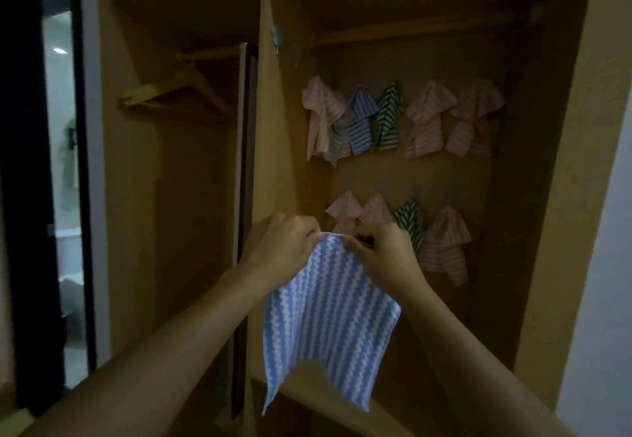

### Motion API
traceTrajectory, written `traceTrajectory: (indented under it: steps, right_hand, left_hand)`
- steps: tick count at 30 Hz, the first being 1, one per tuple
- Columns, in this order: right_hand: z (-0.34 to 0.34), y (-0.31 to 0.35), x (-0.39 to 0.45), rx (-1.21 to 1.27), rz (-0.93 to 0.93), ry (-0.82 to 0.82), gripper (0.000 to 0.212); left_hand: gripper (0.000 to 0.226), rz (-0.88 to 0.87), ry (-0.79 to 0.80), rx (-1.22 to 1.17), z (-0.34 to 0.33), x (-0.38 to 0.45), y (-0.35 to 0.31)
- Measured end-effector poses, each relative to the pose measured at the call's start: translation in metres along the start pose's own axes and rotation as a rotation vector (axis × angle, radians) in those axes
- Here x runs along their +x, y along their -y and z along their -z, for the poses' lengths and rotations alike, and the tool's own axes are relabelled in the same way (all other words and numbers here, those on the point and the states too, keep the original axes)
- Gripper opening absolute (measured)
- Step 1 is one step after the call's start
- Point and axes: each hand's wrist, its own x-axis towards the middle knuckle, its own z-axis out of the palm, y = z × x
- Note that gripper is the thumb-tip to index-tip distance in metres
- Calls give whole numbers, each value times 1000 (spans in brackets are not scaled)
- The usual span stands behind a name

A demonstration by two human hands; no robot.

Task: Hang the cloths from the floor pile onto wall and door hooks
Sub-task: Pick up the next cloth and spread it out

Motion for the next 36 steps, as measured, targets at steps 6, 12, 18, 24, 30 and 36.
traceTrajectory:
  steps: [6,12,18,24,30,36]
  right_hand:
    - [-21,-11,83,82,1,-89,24]
    - [-41,-31,164,212,18,-155,32]
    - [-58,-54,251,435,70,-198,23]
    - [-64,-68,341,455,160,-200,24]
    - [-70,-71,415,588,197,-180,28]
    - [-68,-69,489,554,176,-297,34]
  left_hand:
    - [22,-36,-105,40,-8,74,43]
    - [20,-20,-237,68,-13,143,73]
    - [16,-15,-346,181,-17,210,95]
    - [10,10,-411,310,-13,278,114]
    - [13,-3,-423,483,-1,331,118]
    - [7,-75,-453,643,4,377,115]
